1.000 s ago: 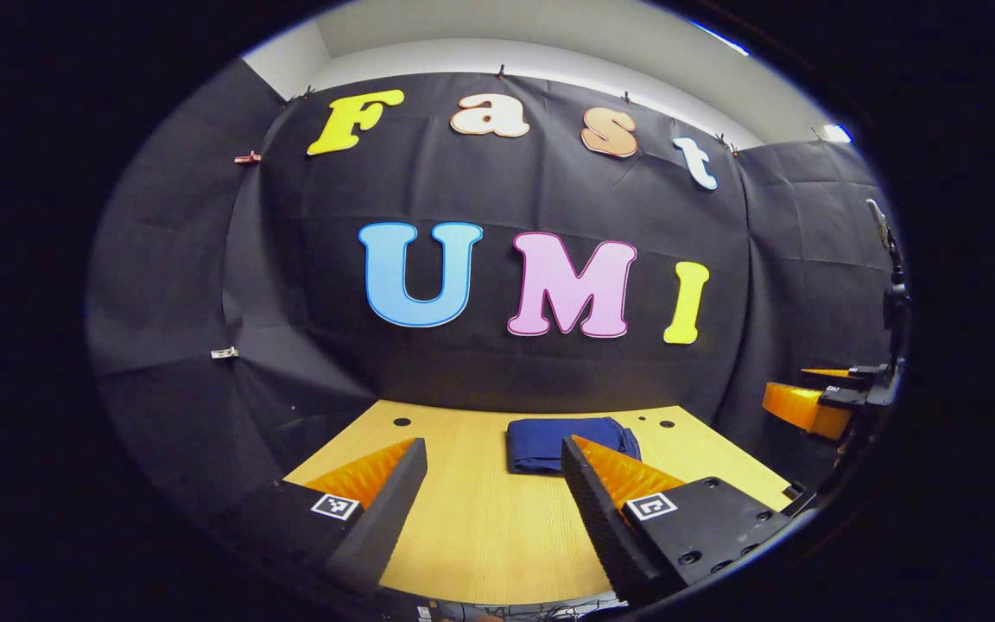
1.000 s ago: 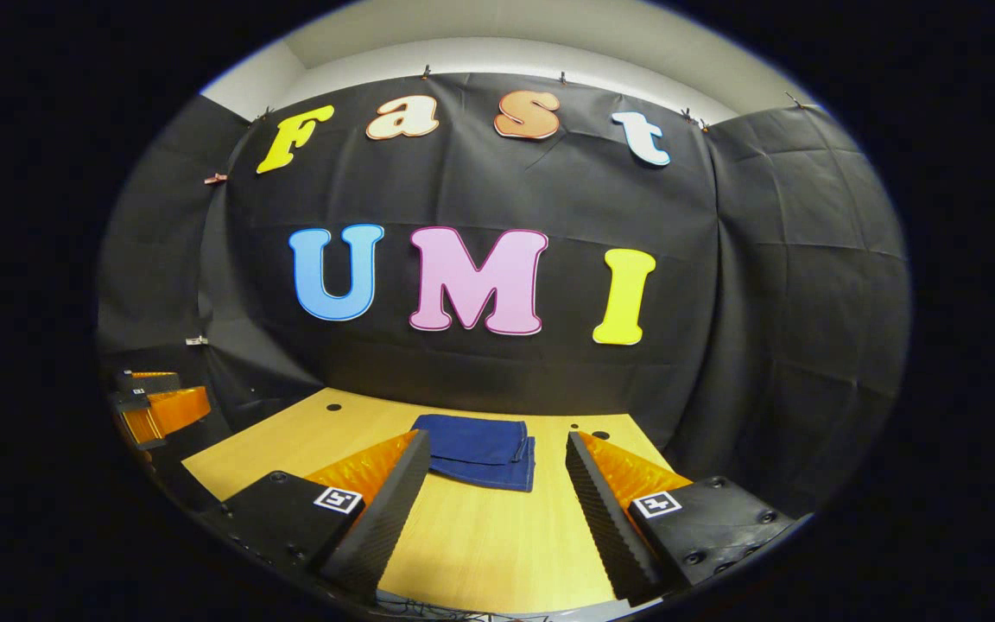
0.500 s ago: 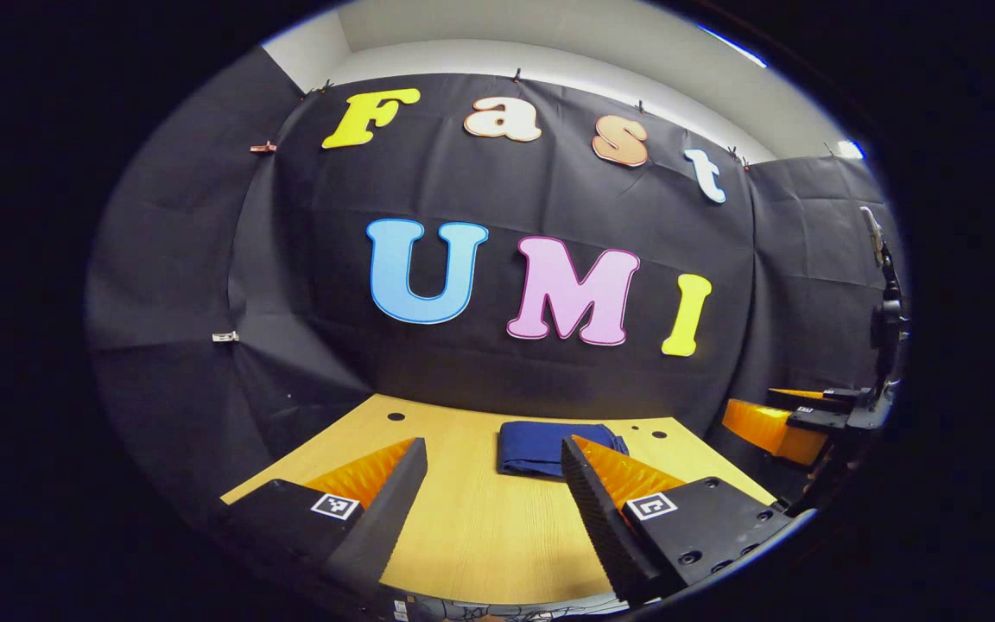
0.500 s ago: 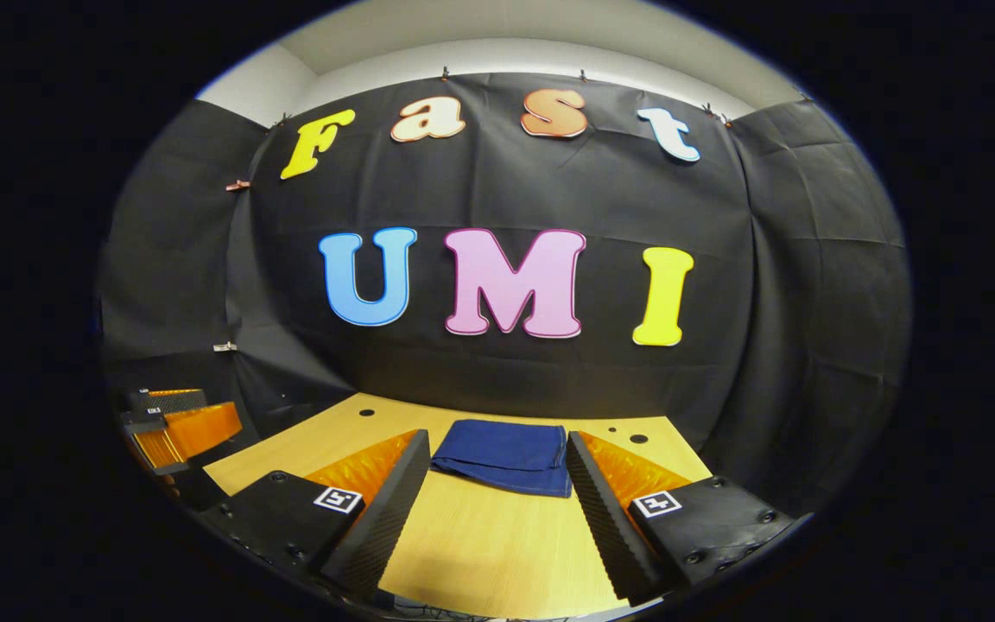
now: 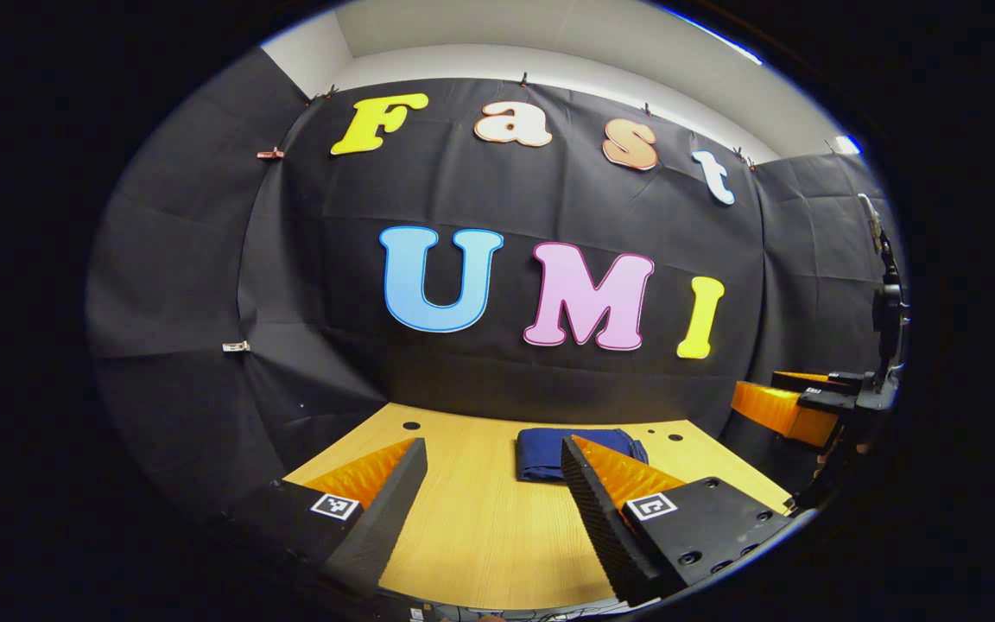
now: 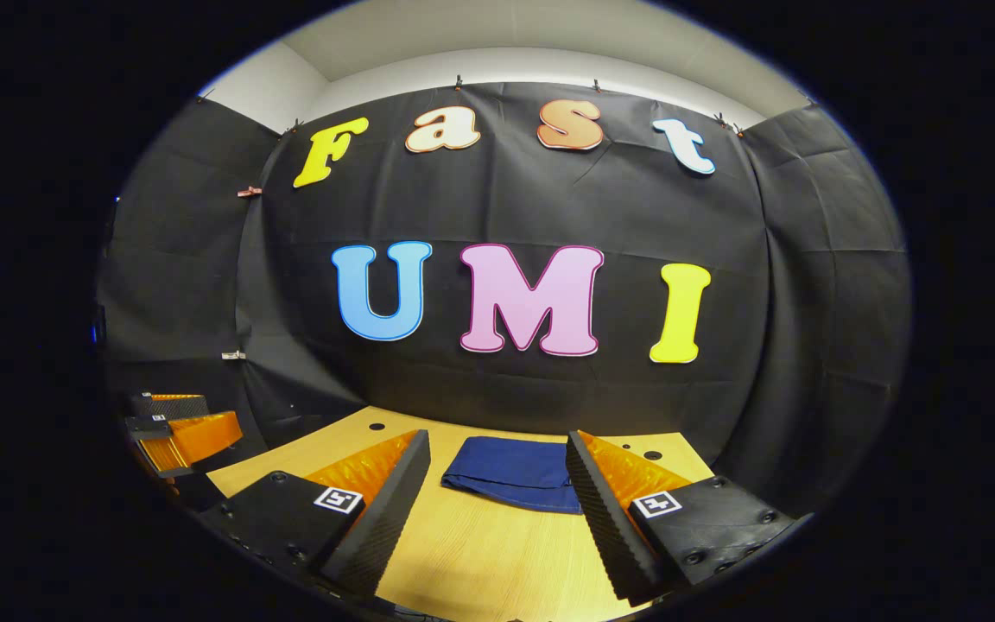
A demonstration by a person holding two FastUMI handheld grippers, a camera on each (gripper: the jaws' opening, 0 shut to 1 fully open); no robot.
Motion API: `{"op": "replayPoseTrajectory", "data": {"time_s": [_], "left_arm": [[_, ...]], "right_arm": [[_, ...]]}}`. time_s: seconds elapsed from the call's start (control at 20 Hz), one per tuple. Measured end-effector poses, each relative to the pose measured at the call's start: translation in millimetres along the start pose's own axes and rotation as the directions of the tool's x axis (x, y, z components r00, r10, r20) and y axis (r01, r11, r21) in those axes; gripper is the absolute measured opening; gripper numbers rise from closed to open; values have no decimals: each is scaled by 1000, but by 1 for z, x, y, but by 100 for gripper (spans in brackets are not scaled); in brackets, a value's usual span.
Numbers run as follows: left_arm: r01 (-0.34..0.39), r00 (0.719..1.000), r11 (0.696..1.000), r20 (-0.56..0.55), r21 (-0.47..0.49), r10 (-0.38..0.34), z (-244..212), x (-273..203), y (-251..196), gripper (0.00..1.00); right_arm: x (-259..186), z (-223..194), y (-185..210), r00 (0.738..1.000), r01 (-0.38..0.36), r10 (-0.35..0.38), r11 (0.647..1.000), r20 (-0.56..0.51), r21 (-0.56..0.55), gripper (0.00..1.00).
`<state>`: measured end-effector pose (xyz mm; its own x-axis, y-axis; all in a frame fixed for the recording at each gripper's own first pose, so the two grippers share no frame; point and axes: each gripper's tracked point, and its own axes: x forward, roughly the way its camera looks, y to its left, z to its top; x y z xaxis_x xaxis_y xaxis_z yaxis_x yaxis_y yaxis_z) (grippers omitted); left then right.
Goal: Grasp the waist and the cuffs of the jeans and fold them to make the two legs overlap; first hold the waist and fold one-third of the jeans toward the cuffs, then hold the cuffs and fold the remaining one-third in the same direction to finish folding.
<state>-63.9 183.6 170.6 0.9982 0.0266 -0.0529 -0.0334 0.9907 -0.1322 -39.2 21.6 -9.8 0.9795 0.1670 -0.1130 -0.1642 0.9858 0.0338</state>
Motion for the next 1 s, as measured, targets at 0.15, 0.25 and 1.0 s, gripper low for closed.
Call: {"op": "replayPoseTrajectory", "data": {"time_s": [0.15, 0.25, 1.0], "left_arm": [[-2, 1000, 1000, -8, -13, 1, -4, -2, -2, 96], [-9, 1000, 1000, -18, -16, 8, -9, -4, -1, 96], [32, 998, 999, -59, 44, -29, -21, -9, -15, 96]], "right_arm": [[-2, 2, 0, 1000, 1, -1, 1000, 3, -5, 97], [-1, 0, 1, 1000, -2, 2, 1000, -3, -2, 97], [-14, -23, 0, 998, 4, -4, 1000, -64, 4, 97]]}}
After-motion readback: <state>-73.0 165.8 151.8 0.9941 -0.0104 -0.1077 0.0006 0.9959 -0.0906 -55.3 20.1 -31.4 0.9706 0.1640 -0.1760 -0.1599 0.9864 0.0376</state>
